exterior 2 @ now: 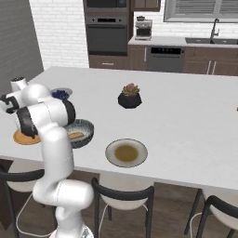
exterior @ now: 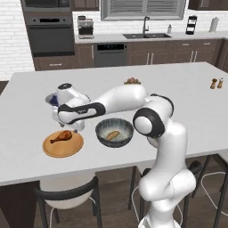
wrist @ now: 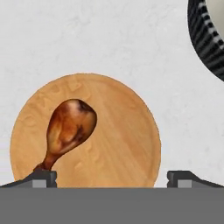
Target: Pick the chicken drumstick and sweet potato from their plates and place them in the bowl. Then put the bowl in the fridge.
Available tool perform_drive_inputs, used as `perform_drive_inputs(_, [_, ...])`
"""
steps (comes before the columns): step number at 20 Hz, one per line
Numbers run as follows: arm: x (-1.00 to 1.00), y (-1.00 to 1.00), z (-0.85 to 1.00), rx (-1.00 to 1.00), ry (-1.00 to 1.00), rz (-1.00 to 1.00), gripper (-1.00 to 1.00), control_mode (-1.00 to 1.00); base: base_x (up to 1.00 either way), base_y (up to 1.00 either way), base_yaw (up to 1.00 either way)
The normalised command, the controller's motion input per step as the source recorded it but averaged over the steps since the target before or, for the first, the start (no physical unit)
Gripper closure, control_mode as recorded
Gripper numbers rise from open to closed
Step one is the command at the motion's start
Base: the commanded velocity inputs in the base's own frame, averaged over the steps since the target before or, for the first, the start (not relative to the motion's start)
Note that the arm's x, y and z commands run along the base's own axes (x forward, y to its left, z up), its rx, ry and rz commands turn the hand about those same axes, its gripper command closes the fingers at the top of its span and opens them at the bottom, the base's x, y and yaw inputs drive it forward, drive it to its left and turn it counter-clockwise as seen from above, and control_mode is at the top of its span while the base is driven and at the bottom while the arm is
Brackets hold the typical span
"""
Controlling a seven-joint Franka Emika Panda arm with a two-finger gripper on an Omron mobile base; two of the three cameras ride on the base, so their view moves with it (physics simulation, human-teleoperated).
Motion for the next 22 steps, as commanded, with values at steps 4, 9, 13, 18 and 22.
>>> perform_drive_inputs(4, [0.27, 0.0, -0.17, 0.03, 0.0, -0.08, -1.0, -1.0, 0.0, 0.0, 0.0])
perform_drive_inputs(9, [0.25, 0.0, -0.37, 0.02, 0.01, -0.06, -1.0, -1.0, 0.0, 0.0, 0.0])
perform_drive_inputs(13, [0.3, 0.0, -0.44, 0.02, 0.0, 0.0, -1.0, -1.0, 0.0, 0.0, 0.0])
perform_drive_inputs(18, [0.37, 0.0, -0.1, 0.07, 0.0, 0.0, -1.0, -1.0, 0.0, 0.0, 0.0])
perform_drive_inputs(22, [0.06, 0.18, -0.18, 0.09, 0.0, 0.0, -1.0, -1.0, 0.0, 0.0, 0.0])
